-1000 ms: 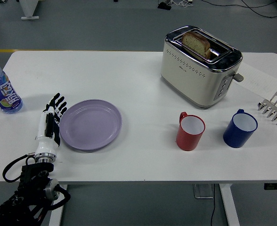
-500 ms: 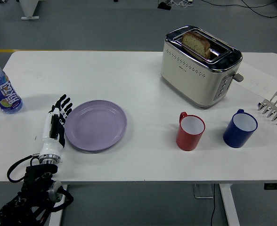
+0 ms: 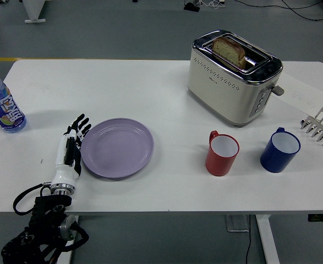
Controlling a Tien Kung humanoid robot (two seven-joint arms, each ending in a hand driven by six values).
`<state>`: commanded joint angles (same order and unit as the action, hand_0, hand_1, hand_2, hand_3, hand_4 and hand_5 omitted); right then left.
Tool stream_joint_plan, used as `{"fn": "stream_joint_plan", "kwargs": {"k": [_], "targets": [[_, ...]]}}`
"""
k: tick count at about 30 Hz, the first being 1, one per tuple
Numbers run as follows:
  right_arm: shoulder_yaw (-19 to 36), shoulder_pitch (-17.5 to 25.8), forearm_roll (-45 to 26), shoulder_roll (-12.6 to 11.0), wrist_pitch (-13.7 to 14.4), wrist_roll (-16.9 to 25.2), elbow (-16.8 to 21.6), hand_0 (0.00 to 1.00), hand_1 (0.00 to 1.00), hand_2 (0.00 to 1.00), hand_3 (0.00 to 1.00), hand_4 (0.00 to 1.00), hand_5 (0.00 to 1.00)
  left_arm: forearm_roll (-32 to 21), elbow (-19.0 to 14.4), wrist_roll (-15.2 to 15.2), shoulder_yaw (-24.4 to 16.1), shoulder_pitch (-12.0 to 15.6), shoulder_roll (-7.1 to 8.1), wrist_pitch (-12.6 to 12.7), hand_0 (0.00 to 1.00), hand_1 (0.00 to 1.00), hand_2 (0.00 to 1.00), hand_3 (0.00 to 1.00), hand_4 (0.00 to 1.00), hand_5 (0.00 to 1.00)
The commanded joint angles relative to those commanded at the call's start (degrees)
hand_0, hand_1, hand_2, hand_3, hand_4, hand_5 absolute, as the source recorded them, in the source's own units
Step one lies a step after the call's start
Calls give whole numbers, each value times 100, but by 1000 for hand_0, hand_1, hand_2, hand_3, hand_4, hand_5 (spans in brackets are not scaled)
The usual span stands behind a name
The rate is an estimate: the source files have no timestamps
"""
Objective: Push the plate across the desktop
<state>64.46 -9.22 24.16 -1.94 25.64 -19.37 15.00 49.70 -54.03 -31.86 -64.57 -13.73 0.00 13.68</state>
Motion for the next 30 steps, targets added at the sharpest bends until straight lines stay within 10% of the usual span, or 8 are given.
{"fn": "stream_joint_plan", "kwargs": {"k": [30], "targets": [[5, -22, 12, -26, -3, 17, -7, 551, 451, 584, 581, 296, 470, -208, -153, -63, 910, -99, 0, 70, 854, 861, 887, 859, 484, 998]]}}
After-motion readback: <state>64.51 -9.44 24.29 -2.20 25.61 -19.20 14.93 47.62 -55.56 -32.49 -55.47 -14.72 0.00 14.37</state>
